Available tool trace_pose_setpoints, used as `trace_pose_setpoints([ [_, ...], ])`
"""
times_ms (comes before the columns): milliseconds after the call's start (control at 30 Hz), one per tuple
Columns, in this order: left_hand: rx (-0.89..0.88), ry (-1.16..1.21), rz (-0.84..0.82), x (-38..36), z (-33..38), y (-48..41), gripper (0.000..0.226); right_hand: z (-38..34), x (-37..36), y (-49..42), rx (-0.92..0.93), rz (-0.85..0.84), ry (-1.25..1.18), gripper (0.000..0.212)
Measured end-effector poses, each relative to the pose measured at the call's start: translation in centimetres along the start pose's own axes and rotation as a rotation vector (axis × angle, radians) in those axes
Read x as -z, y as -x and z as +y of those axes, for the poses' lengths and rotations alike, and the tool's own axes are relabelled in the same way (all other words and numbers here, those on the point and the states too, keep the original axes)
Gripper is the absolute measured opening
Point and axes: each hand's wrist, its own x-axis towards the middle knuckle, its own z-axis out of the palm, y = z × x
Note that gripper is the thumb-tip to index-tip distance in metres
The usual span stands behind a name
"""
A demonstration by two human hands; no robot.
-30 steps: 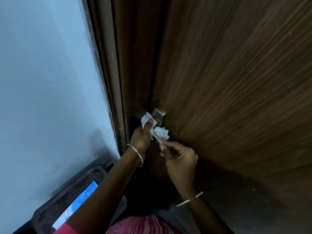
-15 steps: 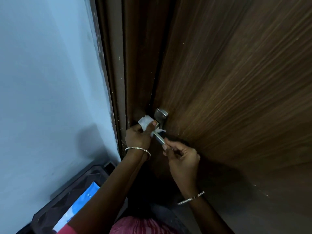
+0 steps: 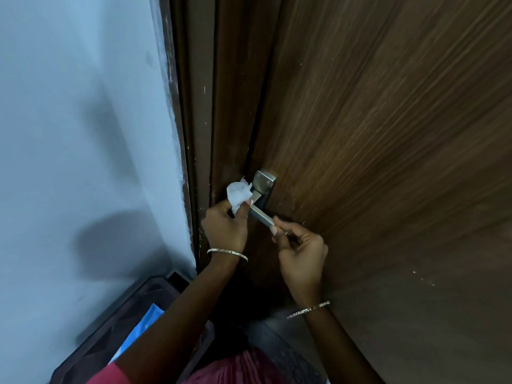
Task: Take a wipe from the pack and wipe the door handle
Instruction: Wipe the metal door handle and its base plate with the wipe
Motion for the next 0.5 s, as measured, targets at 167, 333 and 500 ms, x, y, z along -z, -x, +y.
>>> trace_pose_setpoints([
  [167,-0.082,-0.049,-0.035,1.0,-0.4,0.5,0.013,0.2,-0.3,0.3,0.003,0.034,-0.015,0.029],
  [333,-0.049,0.004,-0.126,-1.1,0.7,-0.7,0.024,0.2,-0.3,0.1,0.016,0.048,0.031,0.023],
  [500,-0.271,0.060,-0.103,-1.0,1.0,-0.5,0.027,0.7,-0.6,0.4,0.031,0.074,0.030,0.026],
])
